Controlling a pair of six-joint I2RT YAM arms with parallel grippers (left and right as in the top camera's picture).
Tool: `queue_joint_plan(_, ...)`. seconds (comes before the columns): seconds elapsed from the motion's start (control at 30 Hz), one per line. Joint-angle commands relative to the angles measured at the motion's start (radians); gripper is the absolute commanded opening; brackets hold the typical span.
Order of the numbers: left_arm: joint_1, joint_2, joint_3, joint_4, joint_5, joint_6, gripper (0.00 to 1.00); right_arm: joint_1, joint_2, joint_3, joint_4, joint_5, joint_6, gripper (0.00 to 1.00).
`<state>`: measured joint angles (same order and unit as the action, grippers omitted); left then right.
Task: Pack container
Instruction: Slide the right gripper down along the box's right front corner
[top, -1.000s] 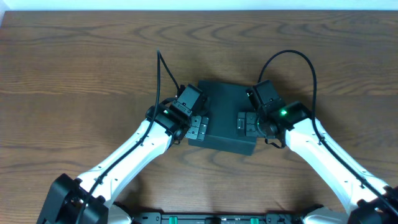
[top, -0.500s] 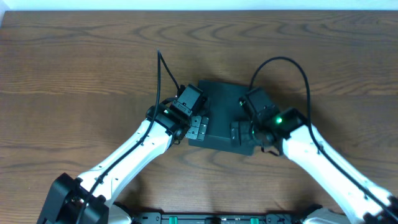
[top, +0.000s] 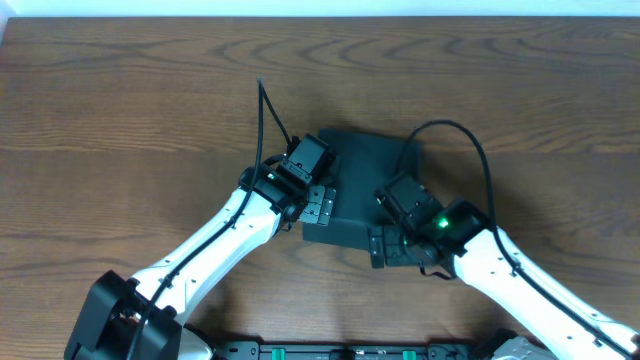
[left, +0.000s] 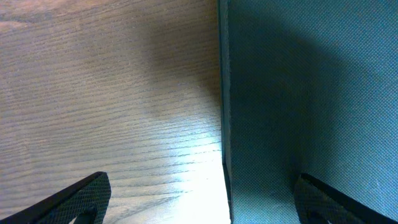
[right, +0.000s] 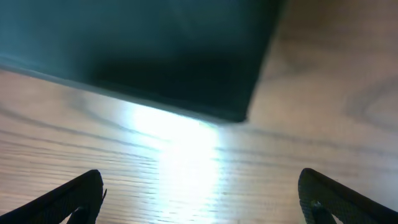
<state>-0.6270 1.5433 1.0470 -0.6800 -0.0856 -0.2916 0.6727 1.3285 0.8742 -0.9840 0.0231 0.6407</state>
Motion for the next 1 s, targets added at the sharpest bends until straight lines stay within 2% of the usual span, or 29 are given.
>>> queue_joint_plan(0.0,-0.001,0.039,0.002,-0.003,-0.03,0.0,0.95,0.009,0.002,-0.031,0.003,0.014,0.086,0.99)
queue_joint_plan(0.27,-0.001,0.039,0.002,0.0,-0.03,0.0,0.95,0.009,0.002,-0.071,0.058,0.018,0.108,0.99)
queue_joint_plan(0.6,-0.002,0.039,0.002,0.0,-0.03,0.0,0.95,0.008,0.016,-0.077,0.048,0.14,0.201,0.99)
queue_joint_plan(0.97,-0.002,0.039,0.002,0.0,-0.03,0.0,0.95,0.008,0.129,-0.116,0.101,0.16,0.264,0.99)
